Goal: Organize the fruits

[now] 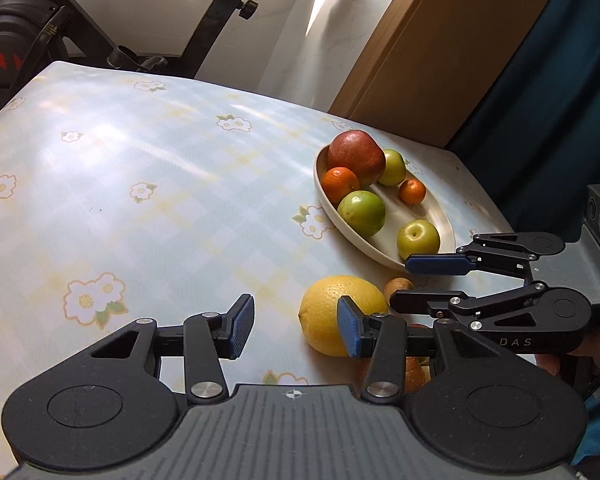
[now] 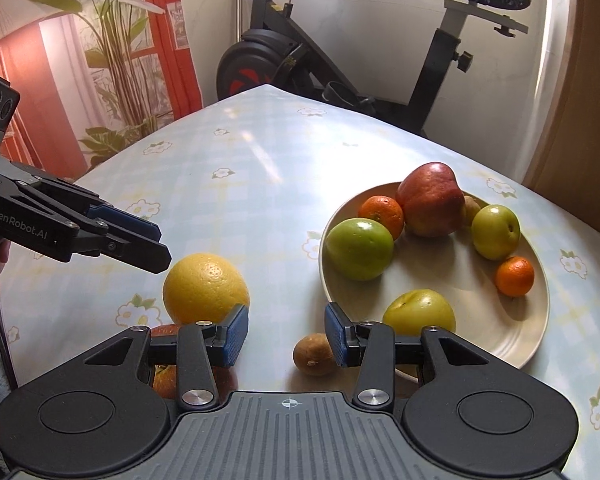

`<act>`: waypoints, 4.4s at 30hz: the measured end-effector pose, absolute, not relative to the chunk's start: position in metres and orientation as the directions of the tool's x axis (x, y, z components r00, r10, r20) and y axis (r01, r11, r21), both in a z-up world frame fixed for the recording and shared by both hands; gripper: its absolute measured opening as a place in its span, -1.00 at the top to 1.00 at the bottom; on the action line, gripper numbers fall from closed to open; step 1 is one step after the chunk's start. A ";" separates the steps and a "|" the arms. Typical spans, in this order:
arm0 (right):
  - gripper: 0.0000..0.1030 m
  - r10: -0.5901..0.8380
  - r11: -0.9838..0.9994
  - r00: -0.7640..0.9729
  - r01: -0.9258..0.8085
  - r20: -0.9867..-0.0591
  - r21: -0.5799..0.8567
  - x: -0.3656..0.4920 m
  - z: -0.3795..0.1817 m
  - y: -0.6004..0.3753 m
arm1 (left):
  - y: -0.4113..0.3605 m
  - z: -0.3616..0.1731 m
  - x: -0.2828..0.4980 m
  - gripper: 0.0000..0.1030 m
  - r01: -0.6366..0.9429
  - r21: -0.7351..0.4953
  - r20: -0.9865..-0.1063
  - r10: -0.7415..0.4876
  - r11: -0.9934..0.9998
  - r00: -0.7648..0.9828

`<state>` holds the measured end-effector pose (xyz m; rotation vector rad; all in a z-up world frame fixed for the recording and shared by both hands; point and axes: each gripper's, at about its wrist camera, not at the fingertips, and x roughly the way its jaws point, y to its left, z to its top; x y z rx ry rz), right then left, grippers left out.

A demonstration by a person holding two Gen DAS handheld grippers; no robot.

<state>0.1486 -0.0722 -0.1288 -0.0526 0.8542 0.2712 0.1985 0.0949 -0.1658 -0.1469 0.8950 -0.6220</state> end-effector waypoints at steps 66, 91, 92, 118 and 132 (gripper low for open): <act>0.17 0.334 0.943 0.713 -0.263 -0.616 0.207 0.172 -0.100 -0.117 | 0.043 -0.129 0.255 0.13 0.479 -0.546 -0.549 -0.726 0.687 0.415; 0.24 0.185 0.972 0.744 -0.043 -0.642 0.231 0.196 -0.141 -0.220 | -0.080 -0.156 0.320 0.27 0.511 -0.440 -0.702 -0.638 0.738 0.317; 0.24 0.180 0.974 0.745 -0.042 -0.642 0.224 0.196 -0.140 -0.219 | -0.080 -0.156 0.320 0.27 0.507 -0.440 -0.701 -0.636 0.741 0.322; 0.18 0.093 0.989 0.792 -0.004 -0.603 0.148 0.158 -0.114 -0.197 | 0.026 -0.110 0.255 0.23 0.362 -0.276 -0.695 -0.444 0.891 0.565; 0.18 0.090 0.982 0.822 0.020 -0.562 0.187 0.099 -0.123 -0.156 | 0.049 -0.105 0.190 0.04 0.321 -0.168 -0.675 -0.346 0.932 0.651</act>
